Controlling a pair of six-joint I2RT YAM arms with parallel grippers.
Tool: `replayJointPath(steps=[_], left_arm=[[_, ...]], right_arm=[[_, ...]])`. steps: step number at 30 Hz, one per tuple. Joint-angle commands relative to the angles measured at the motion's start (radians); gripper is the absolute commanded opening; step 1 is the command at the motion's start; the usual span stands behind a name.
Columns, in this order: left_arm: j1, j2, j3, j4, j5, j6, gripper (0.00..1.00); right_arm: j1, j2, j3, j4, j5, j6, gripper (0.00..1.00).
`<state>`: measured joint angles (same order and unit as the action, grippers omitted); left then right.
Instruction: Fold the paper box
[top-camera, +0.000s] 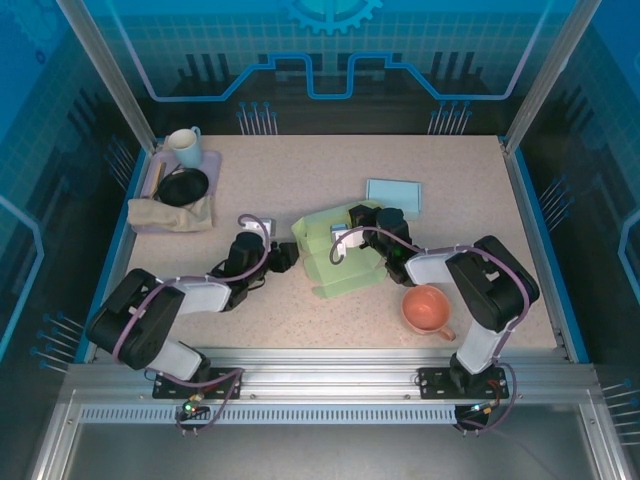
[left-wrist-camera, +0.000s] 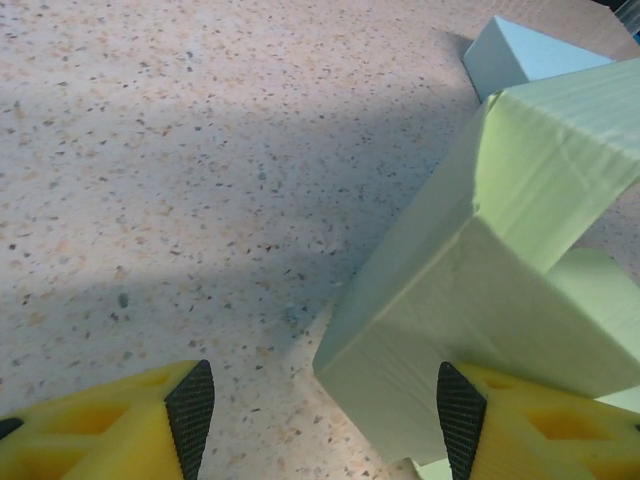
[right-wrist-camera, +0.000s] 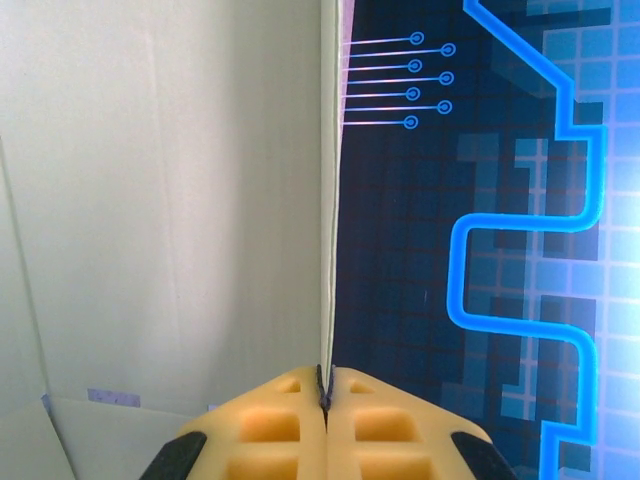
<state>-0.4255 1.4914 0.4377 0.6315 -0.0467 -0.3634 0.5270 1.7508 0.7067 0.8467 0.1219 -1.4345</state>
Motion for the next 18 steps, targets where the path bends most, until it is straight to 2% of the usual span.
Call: replayJointPath(steps=[1, 6, 18], left_arm=[[-0.002, 0.019, 0.039, 0.032, 0.044, 0.018, 0.64], [-0.019, 0.019, 0.047, 0.036, 0.070, 0.023, 0.63], [-0.071, 0.039, 0.080, 0.024, 0.054, 0.010, 0.60]], right_arm=[[-0.014, 0.015, 0.013, 0.005, -0.013, 0.005, 0.00], [-0.013, 0.015, 0.014, 0.000, -0.013, 0.006, 0.00], [-0.013, 0.022, 0.017, -0.003, -0.003, -0.003, 0.00]])
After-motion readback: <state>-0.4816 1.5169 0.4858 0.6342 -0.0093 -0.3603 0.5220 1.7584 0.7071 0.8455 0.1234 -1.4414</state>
